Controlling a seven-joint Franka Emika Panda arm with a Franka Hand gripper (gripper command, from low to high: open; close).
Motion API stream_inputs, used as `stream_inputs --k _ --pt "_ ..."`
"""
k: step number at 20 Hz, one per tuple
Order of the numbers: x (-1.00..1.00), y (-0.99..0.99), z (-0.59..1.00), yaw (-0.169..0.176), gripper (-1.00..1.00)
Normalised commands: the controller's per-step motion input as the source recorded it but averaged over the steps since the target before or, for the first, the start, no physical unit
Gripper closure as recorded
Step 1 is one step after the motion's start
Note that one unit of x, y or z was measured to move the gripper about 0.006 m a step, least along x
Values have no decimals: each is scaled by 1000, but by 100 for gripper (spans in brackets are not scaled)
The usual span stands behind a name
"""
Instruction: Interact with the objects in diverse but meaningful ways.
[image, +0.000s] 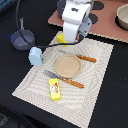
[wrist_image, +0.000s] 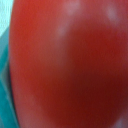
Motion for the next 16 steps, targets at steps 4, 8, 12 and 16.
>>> stream_inputs --k 4,8,12,16 --pt "-1000 165 -88 72 100" --pt "-1000 48 -19 13 100" --pt "-1000 -8 0 0 100" --pt "-1000 -147 -13 -2 100"
